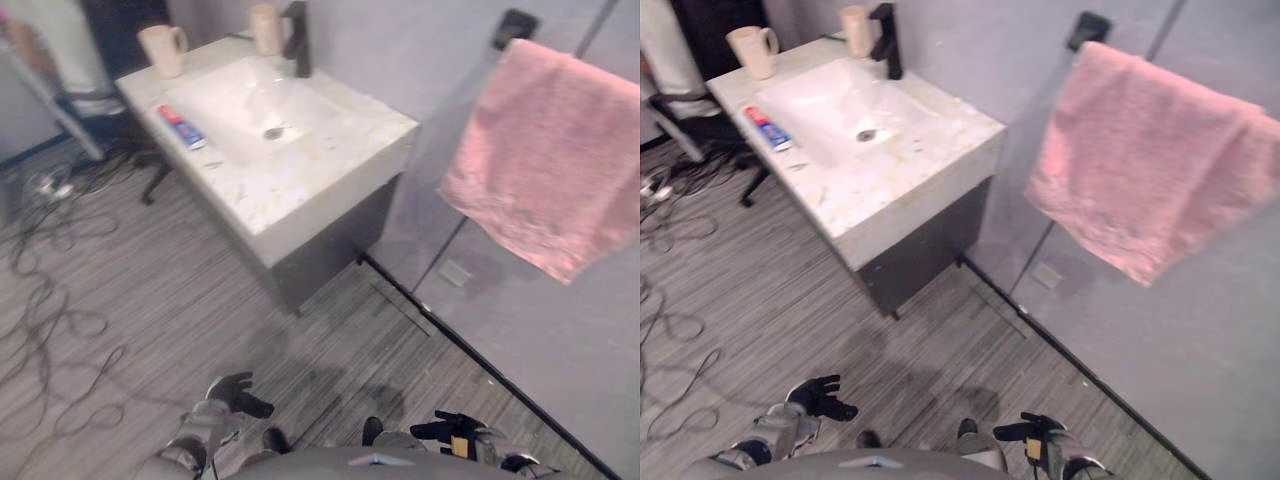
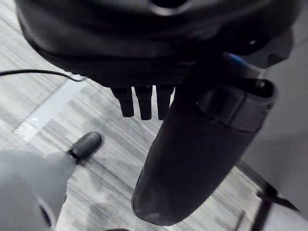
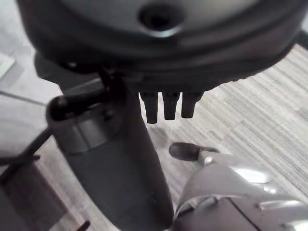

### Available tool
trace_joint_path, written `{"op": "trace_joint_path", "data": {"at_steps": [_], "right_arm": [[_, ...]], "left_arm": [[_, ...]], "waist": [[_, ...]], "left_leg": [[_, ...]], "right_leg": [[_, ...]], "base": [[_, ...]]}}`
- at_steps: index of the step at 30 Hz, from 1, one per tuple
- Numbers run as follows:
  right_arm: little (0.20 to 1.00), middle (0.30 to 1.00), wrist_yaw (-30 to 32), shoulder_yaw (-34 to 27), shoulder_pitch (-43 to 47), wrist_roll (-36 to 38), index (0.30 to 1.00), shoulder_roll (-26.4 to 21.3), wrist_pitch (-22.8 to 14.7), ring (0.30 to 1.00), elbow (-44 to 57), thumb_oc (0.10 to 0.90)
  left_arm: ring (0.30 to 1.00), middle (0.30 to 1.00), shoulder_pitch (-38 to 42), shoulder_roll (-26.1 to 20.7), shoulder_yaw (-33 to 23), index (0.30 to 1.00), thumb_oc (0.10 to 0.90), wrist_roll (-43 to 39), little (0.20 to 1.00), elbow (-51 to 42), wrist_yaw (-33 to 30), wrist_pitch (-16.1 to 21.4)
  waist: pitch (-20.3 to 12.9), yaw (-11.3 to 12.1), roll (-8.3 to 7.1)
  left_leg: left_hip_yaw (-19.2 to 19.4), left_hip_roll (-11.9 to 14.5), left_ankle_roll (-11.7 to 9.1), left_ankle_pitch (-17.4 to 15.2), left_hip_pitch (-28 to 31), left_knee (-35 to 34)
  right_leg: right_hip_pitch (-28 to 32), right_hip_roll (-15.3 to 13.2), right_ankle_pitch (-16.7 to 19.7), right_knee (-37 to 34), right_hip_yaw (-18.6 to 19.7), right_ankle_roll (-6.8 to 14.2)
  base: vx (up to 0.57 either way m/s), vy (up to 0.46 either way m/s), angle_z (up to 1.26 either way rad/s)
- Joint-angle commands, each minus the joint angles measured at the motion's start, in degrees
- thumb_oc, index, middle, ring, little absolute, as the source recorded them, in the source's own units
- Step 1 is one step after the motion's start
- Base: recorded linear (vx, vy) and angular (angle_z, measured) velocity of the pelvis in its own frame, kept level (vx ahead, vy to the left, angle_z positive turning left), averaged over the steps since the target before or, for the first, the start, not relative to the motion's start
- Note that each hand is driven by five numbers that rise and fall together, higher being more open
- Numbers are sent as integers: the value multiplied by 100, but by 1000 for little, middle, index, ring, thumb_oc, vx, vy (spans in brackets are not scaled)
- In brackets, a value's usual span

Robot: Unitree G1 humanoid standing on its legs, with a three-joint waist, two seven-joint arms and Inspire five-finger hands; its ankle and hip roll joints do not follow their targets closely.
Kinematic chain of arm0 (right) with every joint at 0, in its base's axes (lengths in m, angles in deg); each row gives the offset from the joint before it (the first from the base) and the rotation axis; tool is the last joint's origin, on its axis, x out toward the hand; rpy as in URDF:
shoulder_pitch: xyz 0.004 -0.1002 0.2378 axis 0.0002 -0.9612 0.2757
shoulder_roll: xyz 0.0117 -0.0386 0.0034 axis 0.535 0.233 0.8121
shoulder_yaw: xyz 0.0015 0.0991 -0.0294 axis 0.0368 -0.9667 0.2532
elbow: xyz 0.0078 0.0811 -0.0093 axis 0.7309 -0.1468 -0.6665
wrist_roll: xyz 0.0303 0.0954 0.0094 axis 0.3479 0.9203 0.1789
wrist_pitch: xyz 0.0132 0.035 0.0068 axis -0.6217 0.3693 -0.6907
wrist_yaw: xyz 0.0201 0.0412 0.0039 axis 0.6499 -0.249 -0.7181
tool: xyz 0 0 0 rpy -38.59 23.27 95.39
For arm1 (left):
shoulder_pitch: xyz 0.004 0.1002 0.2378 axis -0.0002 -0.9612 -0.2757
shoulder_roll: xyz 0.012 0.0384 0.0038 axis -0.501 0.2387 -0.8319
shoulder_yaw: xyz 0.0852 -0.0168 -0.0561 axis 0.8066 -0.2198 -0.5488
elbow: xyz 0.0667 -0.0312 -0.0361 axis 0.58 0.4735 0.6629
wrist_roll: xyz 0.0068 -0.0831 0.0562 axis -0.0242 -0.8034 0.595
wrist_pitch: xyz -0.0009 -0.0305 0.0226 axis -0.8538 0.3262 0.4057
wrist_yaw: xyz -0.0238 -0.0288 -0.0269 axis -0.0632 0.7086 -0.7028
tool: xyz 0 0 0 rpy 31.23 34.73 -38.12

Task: Organize the bathroom.

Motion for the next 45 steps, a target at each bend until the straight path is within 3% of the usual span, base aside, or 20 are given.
{"op": "trace_joint_path", "data": {"at_steps": [1,2,6,11,13,15,18,19,21,23,26,27,30,31,32,33,37,38,41,45], "right_arm": [[900,900,98,-73,113,-77,900,35,73,900,-383,800],[900,900,130,-115,181,-17,900,67,99,900,-408,800],[900,900,126,-159,263,19,900,205,88,900,-387,800],[900,900,96,-160,235,-213,900,294,40,900,-367,800],[900,900,84,-170,217,-117,900,285,73,900,-355,800],[900,900,68,-164,192,-195,900,285,95,900,-379,800],[900,900,124,-68,184,-180,900,348,165,900,-394,800],[900,900,142,-26,160,-200,900,377,201,900,-385,800],[900,900,133,0,133,-213,900,381,204,900,-386,800],[900,900,167,-14,44,-139,900,368,176,900,-408,800],[900,900,162,-61,15,-65,900,326,217,900,-413,800],[900,900,141,-97,44,-191,900,278,289,900,-419,800],[900,900,10,-116,10,-335,900,68,469,900,-309,800],[900,900,10,-114,12,-347,900,66,468,900,-306,800],[900,900,-22,-83,6,-403,900,3,434,900,-253,800],[900,900,-15,-67,15,-293,900,-20,424,900,-246,800],[900,900,-31,-60,70,-257,900,-39,357,900,-271,800],[900,900,2,-21,101,-212,900,-12,305,900,-304,800],[900,900,78,45,121,-240,900,73,223,900,-347,800],[900,900,169,45,101,-293,900,101,310,900,-347,800]], "left_arm": [[900,900,-54,-302,85,900,800,67,900,-21,-36,73],[900,900,-72,-312,127,900,800,-71,900,-34,-56,-7],[900,900,-119,-331,155,900,800,20,900,34,-107,-155],[900,900,-97,-302,204,900,800,49,900,157,-217,-204],[900,900,-41,-286,248,900,800,158,900,181,-249,-219],[900,900,22,-292,328,900,800,169,900,184,-259,-256],[900,900,76,-327,306,900,800,200,900,137,-248,-283],[900,900,89,-333,284,900,800,104,900,113,-293,-273],[900,900,92,-330,265,900,800,79,900,96,-342,-246],[900,900,111,-272,247,900,800,127,900,36,-443,-217],[900,900,143,-245,224,900,800,165,900,20,-393,-152],[900,900,158,-217,228,900,800,203,900,28,-414,-59],[900,900,266,-236,294,900,800,43,900,-28,-370,111],[900,900,272,-242,296,900,800,35,900,-29,-370,108],[900,900,357,-257,300,900,800,28,900,-78,-420,124],[900,900,390,-263,298,900,800,17,900,-100,-437,109],[900,900,422,-296,252,900,800,-27,900,-127,-475,121],[900,900,376,-317,215,900,800,-110,900,-152,-529,149],[900,900,239,-325,156,900,800,-50,900,-78,-621,232],[900,900,158,-315,90,900,800,96,900,32,-538,250]], "waist": [[-243,-54,110],[-233,-36,103],[-224,14,40],[-188,-3,7],[-183,-61,45],[-171,-152,137],[-169,-174,163],[-196,-165,78],[-204,-163,12],[-140,-267,-39],[-174,-255,-84],[-151,-237,-134],[-6,-213,-375],[-23,-214,-395],[42,-176,-538],[70,-162,-556],[134,-102,-569],[166,-58,-506],[106,52,-367],[37,64,-182]], "left_leg": [[-107,57,-212,-326,608,-85],[-81,-66,-127,-205,509,-287],[-246,-358,47,-310,484,-452],[-405,-646,243,-395,317,-452],[-498,-689,312,-388,220,-452],[-646,-681,394,-331,116,-452],[-677,-691,461,-277,37,-452],[-634,-822,501,-314,12,-452],[-602,-931,531,-351,19,-452],[-711,-1106,640,-441,99,-452],[-822,-1162,616,-434,27,-229],[-834,-1181,579,-579,-95,207],[-1000,-981,236,-524,-839,2408],[-1011,-989,230,-495,-893,2469],[-1137,-831,180,-359,-1395,3273],[-1183,-740,218,-423,-1565,3404],[-1217,-547,352,-441,-1508,2854],[-1369,-342,375,-308,-1300,2023],[-1689,206,108,209,-1068,576],[-1572,443,-23,334,-925,304]], "right_leg": [[-689,-181,135,196,478,788],[-876,-395,298,351,442,932],[-1132,-758,621,462,474,1255],[-1339,-928,738,743,753,1228],[-1421,-819,637,1015,1046,1158],[-1478,-442,317,1409,1438,1039],[-1446,116,-89,1449,1428,901],[-1353,402,-126,1205,1288,794],[-1295,557,-84,1033,1209,747],[-1231,779,-90,932,1494,666],[-1160,764,-83,911,1604,590],[-1121,699,-78,932,1632,565],[-864,525,-59,863,1639,345],[-883,510,-53,861,1647,336],[-791,458,-81,853,1764,247],[-766,475,-118,879,1801,226],[-688,524,-219,954,1861,230],[-645,602,-332,1043,1937,271],[-528,684,-534,997,2116,394],[-553,440,-881,1380,2067,613]], "base": [[-152,305,78],[-158,349,88],[-67,271,49],[-30,289,18],[10,220,21],[68,277,32],[104,213,64],[108,127,51],[137,114,28],[224,107,9],[171,27,22],[213,12,35],[183,-1,37],[130,22,72],[126,46,51],[196,95,28],[180,144,-11],[336,316,-18],[400,369,-49],[402,429,-61]]}}
